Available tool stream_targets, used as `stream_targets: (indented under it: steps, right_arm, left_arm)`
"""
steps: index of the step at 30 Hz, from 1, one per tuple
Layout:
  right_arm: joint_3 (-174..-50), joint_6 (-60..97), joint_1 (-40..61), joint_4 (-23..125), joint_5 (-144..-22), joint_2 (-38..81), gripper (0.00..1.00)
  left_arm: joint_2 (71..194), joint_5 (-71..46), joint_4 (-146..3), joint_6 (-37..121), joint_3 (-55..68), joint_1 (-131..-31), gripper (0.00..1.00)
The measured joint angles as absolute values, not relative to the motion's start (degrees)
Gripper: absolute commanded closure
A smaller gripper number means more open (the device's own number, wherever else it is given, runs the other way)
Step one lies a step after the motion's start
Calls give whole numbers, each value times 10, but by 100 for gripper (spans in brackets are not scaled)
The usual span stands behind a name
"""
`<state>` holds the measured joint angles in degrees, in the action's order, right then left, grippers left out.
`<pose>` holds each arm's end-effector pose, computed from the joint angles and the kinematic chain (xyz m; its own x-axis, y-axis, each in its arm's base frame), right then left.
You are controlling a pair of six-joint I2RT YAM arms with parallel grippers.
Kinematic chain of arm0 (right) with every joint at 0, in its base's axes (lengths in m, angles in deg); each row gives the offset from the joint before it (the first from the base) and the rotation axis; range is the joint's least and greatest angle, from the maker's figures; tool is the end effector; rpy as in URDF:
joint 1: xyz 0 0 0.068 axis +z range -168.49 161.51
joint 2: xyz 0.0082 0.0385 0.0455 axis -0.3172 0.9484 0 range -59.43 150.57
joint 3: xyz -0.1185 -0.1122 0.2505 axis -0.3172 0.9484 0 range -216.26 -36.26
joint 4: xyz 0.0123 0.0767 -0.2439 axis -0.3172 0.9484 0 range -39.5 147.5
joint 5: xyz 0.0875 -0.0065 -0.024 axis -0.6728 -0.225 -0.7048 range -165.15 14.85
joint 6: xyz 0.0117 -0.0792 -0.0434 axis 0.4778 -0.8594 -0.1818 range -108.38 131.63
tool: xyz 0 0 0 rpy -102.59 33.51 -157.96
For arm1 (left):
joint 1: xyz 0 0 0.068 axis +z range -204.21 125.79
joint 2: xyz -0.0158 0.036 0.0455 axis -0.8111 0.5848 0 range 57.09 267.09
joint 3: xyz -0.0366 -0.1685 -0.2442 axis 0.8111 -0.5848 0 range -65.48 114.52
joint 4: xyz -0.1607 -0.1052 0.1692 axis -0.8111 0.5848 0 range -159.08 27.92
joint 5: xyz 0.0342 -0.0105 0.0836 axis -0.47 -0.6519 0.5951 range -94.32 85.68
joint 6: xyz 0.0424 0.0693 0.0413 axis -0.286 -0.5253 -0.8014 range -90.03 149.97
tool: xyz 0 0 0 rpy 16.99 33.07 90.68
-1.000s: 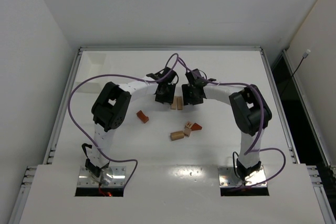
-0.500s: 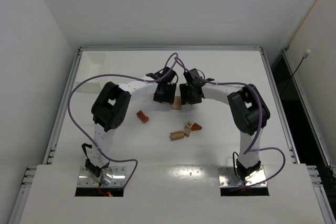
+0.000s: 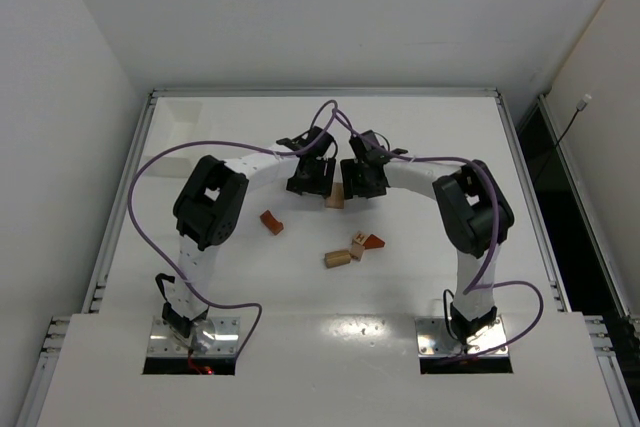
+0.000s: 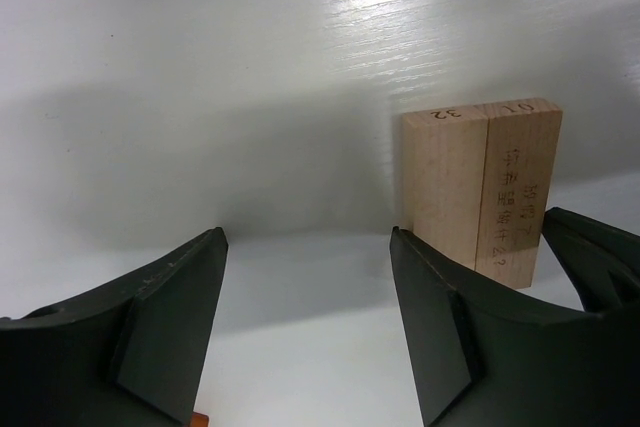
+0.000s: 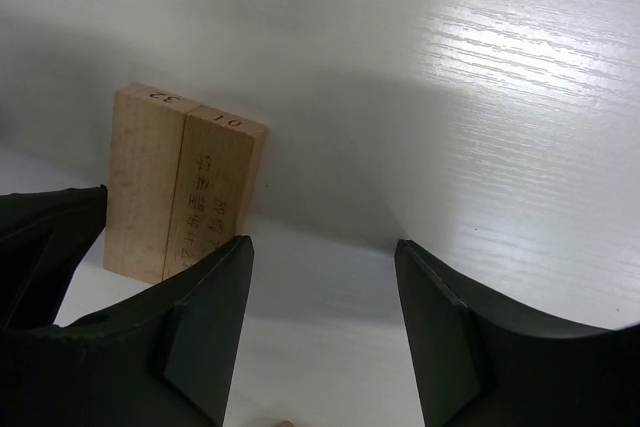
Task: Build the wood block tower
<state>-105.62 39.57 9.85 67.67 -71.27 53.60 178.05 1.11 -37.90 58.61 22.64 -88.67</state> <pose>0.3757 0.1964 0.1238 -0.8873 0.0525 -0.4582 -0.0326 0.9839 0.1760 0.3928 -0.2602 0.1441 -0.9042 0.0418 -0.4251 0.1092 0.9848 -0.1353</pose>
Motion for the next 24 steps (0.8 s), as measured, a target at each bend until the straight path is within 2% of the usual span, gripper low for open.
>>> stream_targets:
  steps: [15, 24]
  right_arm:
    - [-1023, 402, 92, 662, -684, 514, 42]
    - [-1016, 401, 76, 662, -662, 511, 42]
  left_arm:
    - [1772, 34, -401, 596, 208, -890, 34]
    - [1760, 86, -409, 609, 184, -884, 26]
